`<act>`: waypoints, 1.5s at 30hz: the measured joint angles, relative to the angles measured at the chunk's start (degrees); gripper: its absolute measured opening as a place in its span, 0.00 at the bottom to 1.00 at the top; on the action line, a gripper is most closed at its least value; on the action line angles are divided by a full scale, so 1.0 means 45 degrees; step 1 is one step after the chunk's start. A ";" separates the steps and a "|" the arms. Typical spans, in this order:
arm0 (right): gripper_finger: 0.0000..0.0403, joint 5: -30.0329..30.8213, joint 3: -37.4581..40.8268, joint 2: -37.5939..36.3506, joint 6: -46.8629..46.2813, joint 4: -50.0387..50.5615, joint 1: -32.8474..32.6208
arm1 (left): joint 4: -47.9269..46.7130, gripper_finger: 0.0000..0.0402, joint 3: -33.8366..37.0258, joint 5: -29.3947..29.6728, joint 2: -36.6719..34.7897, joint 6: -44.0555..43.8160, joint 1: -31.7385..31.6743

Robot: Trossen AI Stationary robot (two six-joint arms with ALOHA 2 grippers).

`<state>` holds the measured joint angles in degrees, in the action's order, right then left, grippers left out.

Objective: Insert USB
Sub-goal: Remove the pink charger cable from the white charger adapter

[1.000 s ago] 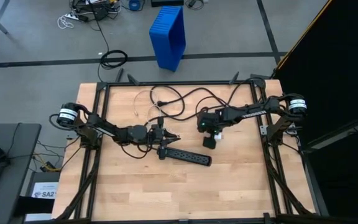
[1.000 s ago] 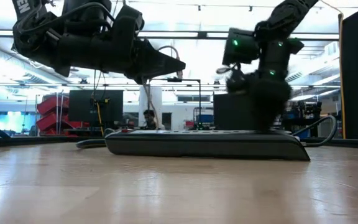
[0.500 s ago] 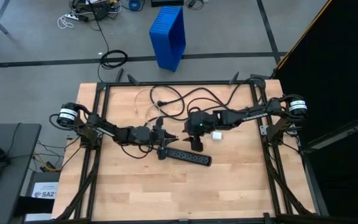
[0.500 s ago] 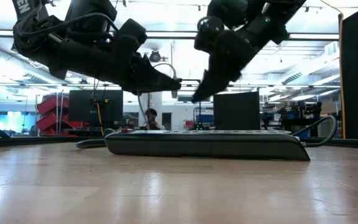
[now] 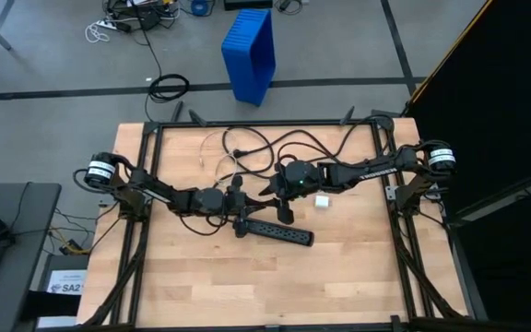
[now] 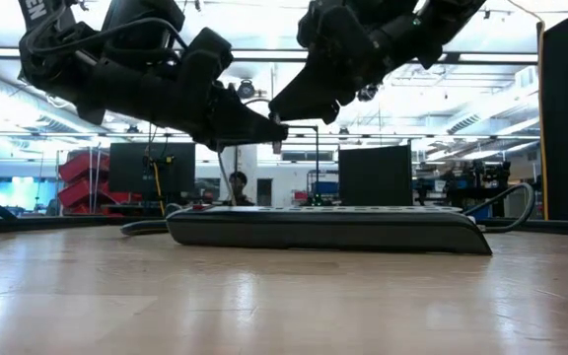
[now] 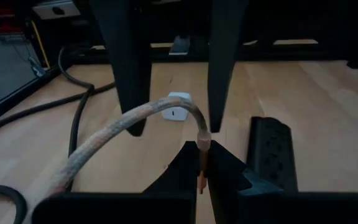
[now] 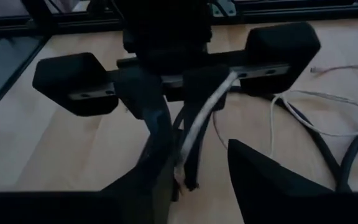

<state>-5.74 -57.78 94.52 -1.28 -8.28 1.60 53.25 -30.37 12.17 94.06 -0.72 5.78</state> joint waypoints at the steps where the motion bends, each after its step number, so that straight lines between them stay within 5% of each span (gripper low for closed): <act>1: 0.25 -0.0024 0.0000 0.0000 0.0007 0.0003 -0.0002 | -0.0001 0.00 -0.0055 -0.0026 0.0026 -0.0008 0.0000; 8: 0.03 -0.0207 0.0000 0.0005 0.0765 0.0327 -0.0028 | -0.0512 0.01 -0.0215 -0.0191 0.0038 -0.0309 0.0005; 12: 0.01 0.0066 0.0000 0.0034 0.0880 0.0520 0.0000 | -0.1236 0.04 -0.0243 -0.0334 0.0024 -0.0606 0.0005; 21: 0.00 0.2331 -0.0005 0.0034 0.1020 0.1958 0.0545 | -0.2424 0.20 -0.0205 -0.0847 -0.0098 -0.0298 0.0063; 25: 0.00 0.1997 -0.0005 0.0034 0.0886 0.2139 0.0900 | -0.2187 0.26 -0.0205 -0.0530 -0.0093 -0.0238 0.0083; 31: 0.01 -0.0120 -0.0005 0.0034 0.0432 0.2057 0.1063 | -0.1684 0.24 -0.0210 0.1737 -0.0093 -0.0023 0.0058; 38: 0.06 0.0274 -0.0005 0.0029 0.0413 0.2062 0.0987 | -0.1844 0.20 -0.0215 0.1599 -0.0093 -0.0459 -0.0066; 45: 0.11 0.0413 0.0000 0.0024 0.0413 0.2056 0.1026 | -0.2191 0.41 -0.0217 0.0121 -0.0145 -0.1065 -0.0394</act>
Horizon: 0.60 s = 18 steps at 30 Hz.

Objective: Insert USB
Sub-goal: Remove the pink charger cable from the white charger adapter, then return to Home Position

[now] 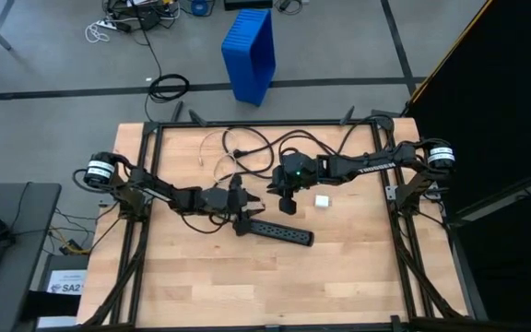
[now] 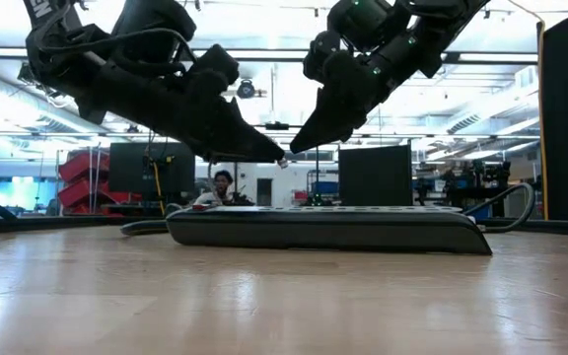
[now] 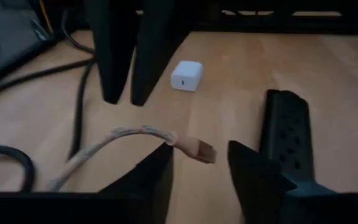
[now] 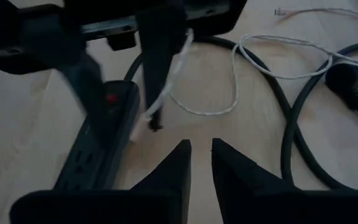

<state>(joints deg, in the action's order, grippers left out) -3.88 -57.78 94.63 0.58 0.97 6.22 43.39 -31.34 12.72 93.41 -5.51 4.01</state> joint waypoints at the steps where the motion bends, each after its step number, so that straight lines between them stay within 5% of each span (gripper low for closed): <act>1: 0.11 0.0000 0.0000 0.0000 0.0000 0.0004 0.0000 | -0.0430 0.45 -0.0041 0.0005 -0.0066 -0.0172 -0.0085; 10: 0.11 0.0000 0.0000 -0.0005 0.0005 0.0000 -0.0005 | -1.0110 0.62 -0.3043 0.0128 -0.0725 -0.1005 -0.0734; 18: 0.12 -0.0005 0.0005 -0.0010 0.0005 0.0181 -0.0021 | -1.4653 0.62 -0.5091 -0.0650 -0.0860 -0.0331 -0.0628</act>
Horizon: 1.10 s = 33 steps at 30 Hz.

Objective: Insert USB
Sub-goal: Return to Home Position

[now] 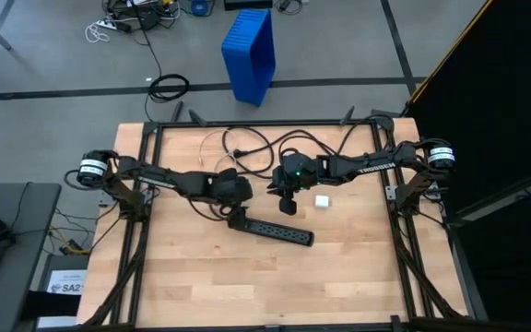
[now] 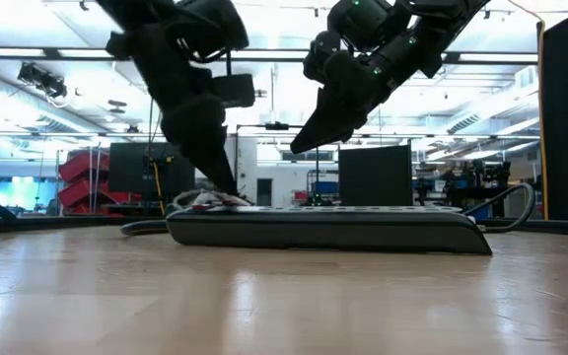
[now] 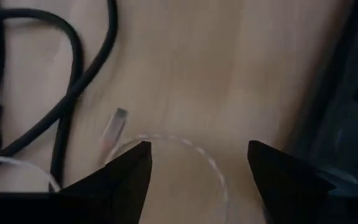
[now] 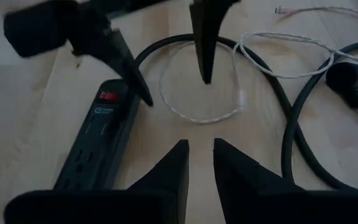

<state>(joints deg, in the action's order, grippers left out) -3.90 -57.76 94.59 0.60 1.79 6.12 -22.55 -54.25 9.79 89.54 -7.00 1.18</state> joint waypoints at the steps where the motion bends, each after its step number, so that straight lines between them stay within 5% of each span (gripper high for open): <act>1: 0.12 0.0000 0.0000 0.0000 0.0000 0.0072 -0.0004 | -0.0020 0.62 -0.0043 -0.0707 -0.0065 0.0246 0.0029; 5: 0.12 -0.0085 0.0000 -0.0003 0.0196 0.0220 -0.0035 | 0.0689 0.62 -0.0061 -0.3486 -0.0289 0.1504 0.0178; 8: 0.10 -0.0096 0.0010 -0.0253 0.0709 0.0236 -0.0349 | 0.1880 0.62 0.0065 -0.3780 -0.0663 0.1350 0.0337; 14: 0.06 -0.0187 0.0287 -0.1636 0.1623 -0.0253 -0.0833 | 0.3066 0.55 0.1130 -0.0673 -0.2570 0.0815 0.0361; 20: 0.01 -0.0076 0.2308 -0.4550 0.1686 -0.0692 -0.0200 | 0.3741 0.29 0.3125 0.3013 -0.6567 0.0548 0.0361; 25: 0.00 -0.0044 0.5208 -0.8282 0.1651 -0.2498 0.0877 | 0.4758 0.03 0.5357 0.3096 -1.0514 0.1035 0.0361; 33: 0.00 -0.0671 0.9143 -1.3989 0.0813 -0.4758 0.2368 | 0.4989 0.00 0.7586 0.3317 -1.5490 0.1206 0.0307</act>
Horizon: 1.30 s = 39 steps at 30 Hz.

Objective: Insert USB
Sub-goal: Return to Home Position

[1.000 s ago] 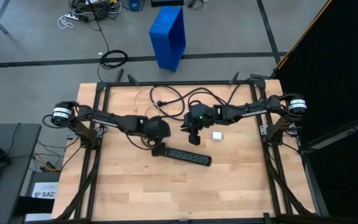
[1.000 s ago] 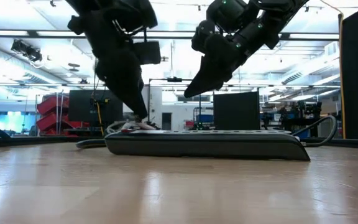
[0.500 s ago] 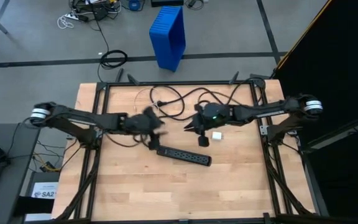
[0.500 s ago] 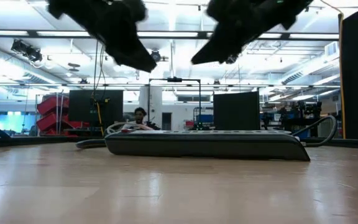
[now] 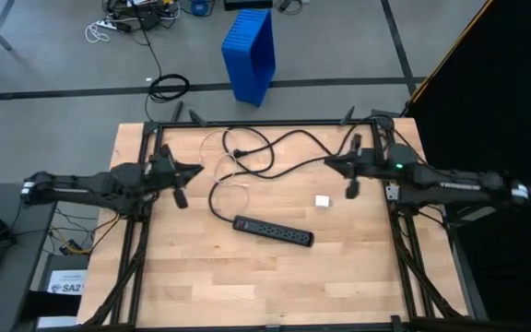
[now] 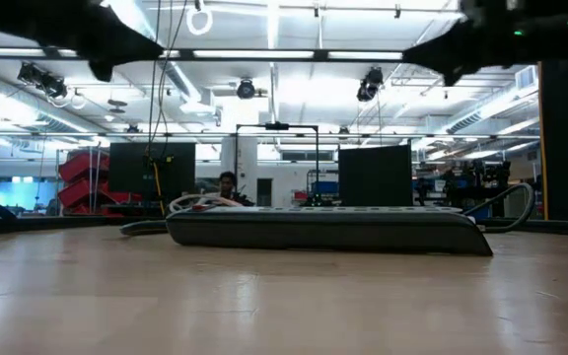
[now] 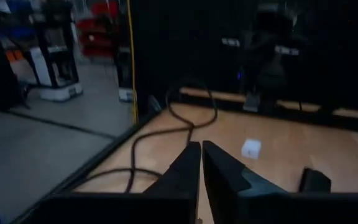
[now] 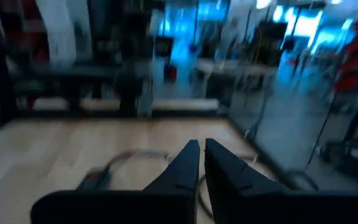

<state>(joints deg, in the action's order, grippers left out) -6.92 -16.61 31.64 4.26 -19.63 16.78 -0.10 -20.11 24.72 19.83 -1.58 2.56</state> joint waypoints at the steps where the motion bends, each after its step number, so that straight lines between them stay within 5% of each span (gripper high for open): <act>1: 0.00 -0.0270 0.0282 -0.0482 -0.0047 -0.0115 0.0116 | 0.0050 0.00 0.0208 0.0023 -0.0424 0.0213 -0.0019; 17: 0.00 -0.0839 0.3563 -0.4293 -0.0827 -0.0309 0.0475 | 0.2709 0.00 0.3595 -0.1881 -0.2564 0.0833 -0.1208; 39: 0.01 -0.0155 0.3568 -0.4264 -0.0910 0.0871 0.0485 | 0.3352 0.00 0.4365 -0.2848 -0.2419 0.0974 -0.1490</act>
<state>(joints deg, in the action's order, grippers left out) -7.62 -0.56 12.45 0.16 -15.70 18.96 14.98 -0.47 11.90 8.95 2.81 -4.14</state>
